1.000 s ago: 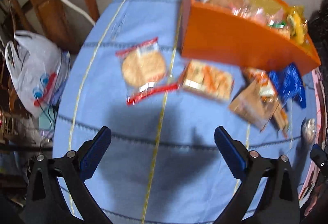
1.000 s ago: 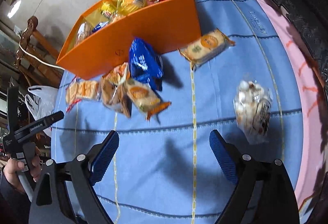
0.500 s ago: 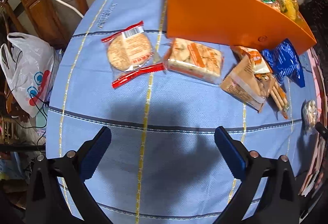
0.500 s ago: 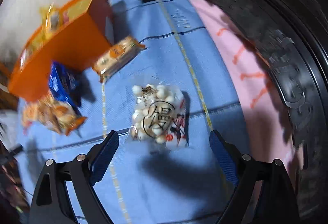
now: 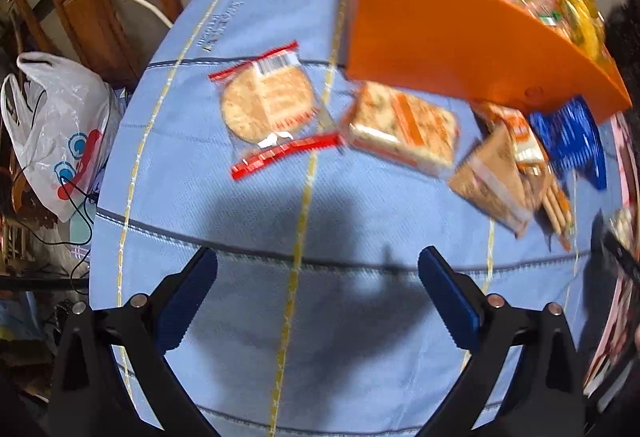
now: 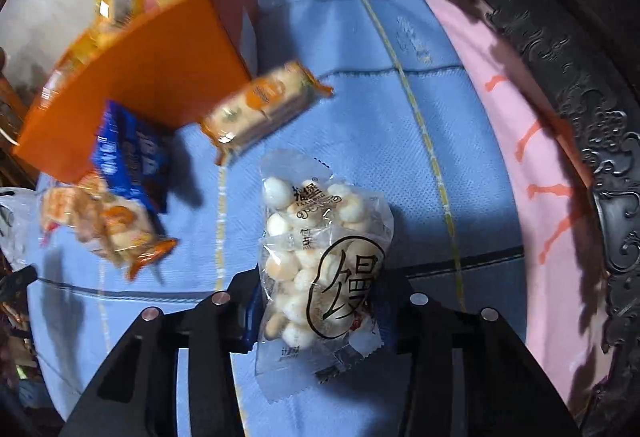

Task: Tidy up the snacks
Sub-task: 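Grasp the white bun bag with right tool while left tool grasps the round biscuit pack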

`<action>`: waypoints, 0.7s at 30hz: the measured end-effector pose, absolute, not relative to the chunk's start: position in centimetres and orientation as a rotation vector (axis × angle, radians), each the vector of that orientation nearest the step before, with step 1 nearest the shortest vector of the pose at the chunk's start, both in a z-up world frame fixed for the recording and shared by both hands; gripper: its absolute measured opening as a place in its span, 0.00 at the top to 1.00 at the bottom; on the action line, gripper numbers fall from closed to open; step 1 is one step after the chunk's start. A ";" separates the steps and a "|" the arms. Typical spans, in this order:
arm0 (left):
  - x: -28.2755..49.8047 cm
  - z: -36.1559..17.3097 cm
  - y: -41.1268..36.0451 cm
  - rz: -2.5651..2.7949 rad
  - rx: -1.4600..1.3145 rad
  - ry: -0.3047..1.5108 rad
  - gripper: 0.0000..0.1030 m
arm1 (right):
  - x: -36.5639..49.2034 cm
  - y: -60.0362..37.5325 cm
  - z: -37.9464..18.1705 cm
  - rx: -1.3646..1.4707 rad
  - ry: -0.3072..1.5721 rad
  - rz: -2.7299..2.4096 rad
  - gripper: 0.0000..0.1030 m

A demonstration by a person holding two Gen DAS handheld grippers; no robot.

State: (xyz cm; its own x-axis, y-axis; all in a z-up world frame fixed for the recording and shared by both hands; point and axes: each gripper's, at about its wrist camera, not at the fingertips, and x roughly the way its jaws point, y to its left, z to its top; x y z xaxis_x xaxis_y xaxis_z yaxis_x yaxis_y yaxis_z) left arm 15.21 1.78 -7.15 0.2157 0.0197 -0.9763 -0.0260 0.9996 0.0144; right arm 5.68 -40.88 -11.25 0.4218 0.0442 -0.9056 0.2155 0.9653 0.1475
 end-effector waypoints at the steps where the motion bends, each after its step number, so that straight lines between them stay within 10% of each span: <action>1: 15.6 -7.2 2.1 0.038 -0.019 1.354 0.04 | 5.3 -40.7 -10.8 0.273 1.131 -0.076 0.57; 17: 25.4 -10.6 7.4 0.228 -0.242 1.401 0.05 | 5.6 -34.7 -10.2 0.234 1.170 0.110 0.56; 21: 26.6 -11.9 6.8 0.243 -0.234 1.429 0.32 | 6.0 -34.4 -9.9 0.219 1.170 0.117 0.56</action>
State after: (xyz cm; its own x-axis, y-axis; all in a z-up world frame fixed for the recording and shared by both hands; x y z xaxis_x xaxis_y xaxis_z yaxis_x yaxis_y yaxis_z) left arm 26.64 6.81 -11.93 0.1257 0.0252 -0.9918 -0.3036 0.9527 -0.0143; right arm 6.04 -34.41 -9.92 0.3872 0.2050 -0.8989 0.0226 0.9726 0.2315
